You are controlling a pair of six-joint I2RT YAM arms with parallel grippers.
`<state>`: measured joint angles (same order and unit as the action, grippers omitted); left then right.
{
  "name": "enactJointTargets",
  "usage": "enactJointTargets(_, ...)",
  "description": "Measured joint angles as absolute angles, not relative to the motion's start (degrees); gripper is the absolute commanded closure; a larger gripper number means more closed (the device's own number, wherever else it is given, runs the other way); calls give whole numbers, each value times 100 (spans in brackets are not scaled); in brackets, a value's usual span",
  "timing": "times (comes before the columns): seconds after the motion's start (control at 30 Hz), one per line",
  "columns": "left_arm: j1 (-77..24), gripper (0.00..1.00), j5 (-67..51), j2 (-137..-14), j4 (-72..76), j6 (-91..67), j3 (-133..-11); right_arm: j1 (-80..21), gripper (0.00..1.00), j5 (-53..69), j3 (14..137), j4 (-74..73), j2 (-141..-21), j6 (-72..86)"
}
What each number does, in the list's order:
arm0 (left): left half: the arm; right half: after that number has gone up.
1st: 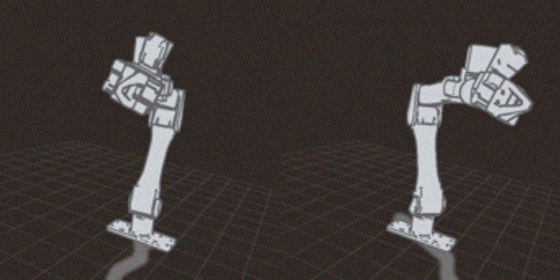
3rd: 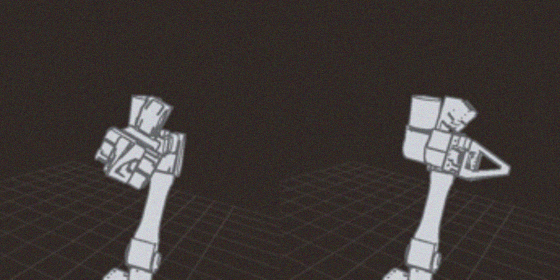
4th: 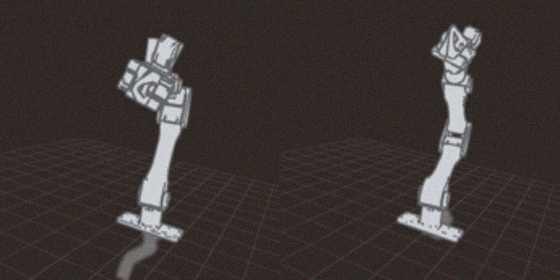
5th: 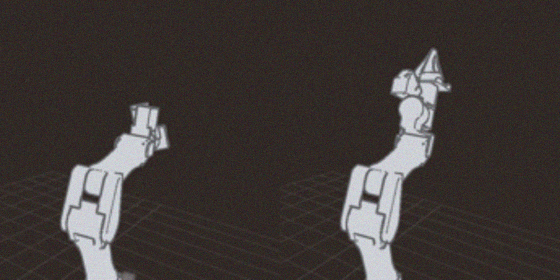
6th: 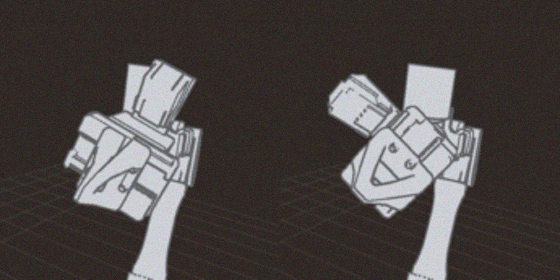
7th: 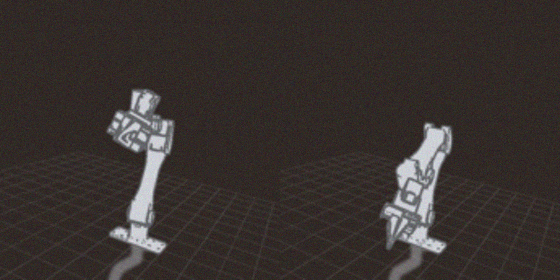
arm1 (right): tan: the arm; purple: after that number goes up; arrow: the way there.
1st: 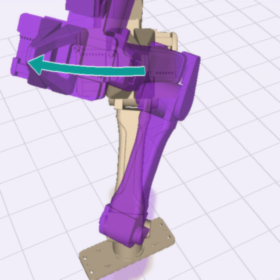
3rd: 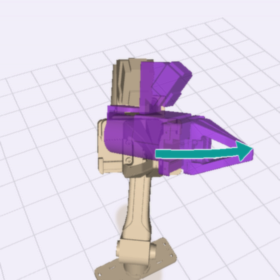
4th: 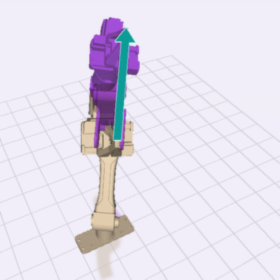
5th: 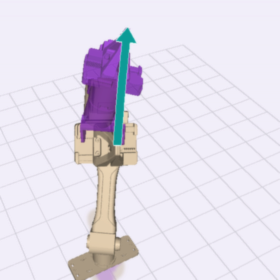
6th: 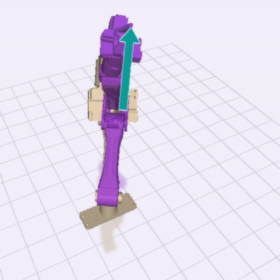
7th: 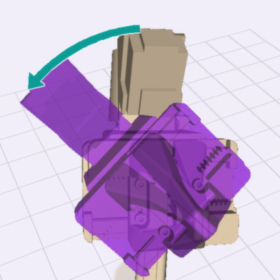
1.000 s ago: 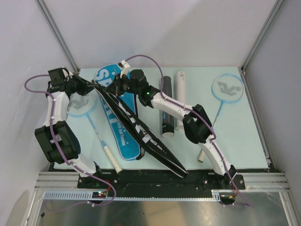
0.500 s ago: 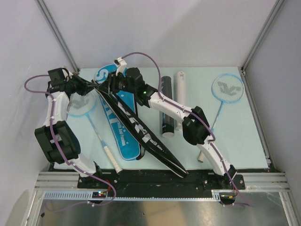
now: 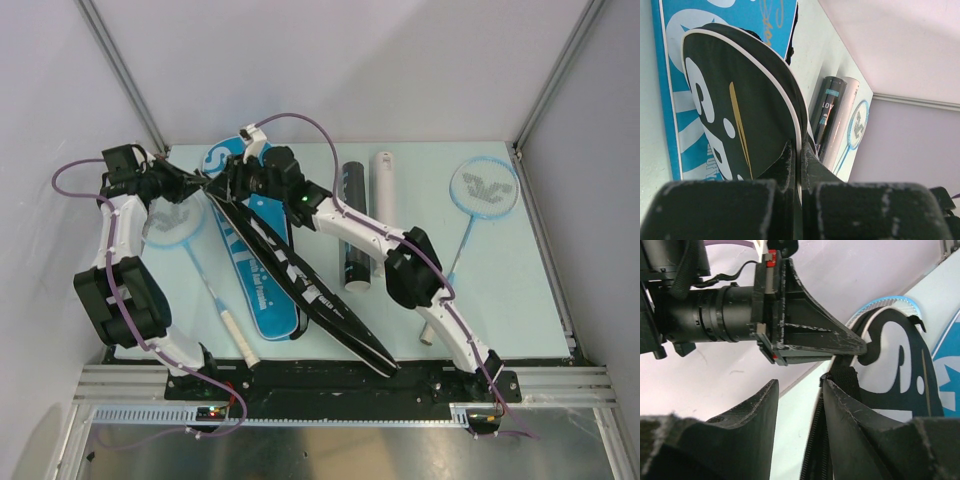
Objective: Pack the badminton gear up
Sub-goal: Zip the racket bag at the center of the board.
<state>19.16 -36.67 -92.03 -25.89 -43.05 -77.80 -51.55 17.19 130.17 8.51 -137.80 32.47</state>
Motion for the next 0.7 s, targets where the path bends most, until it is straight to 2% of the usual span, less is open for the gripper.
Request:
enactJointTargets(0.57,1916,100,-3669,-9203,-2578,-4305,-7771,-4969,52,1669,12849,342,-13670,2692)
enactJointTargets(0.7,1916,100,-3671,-9203,-2578,-4307,-7771,-4993,54,1671,12864,250,-13673,2705)
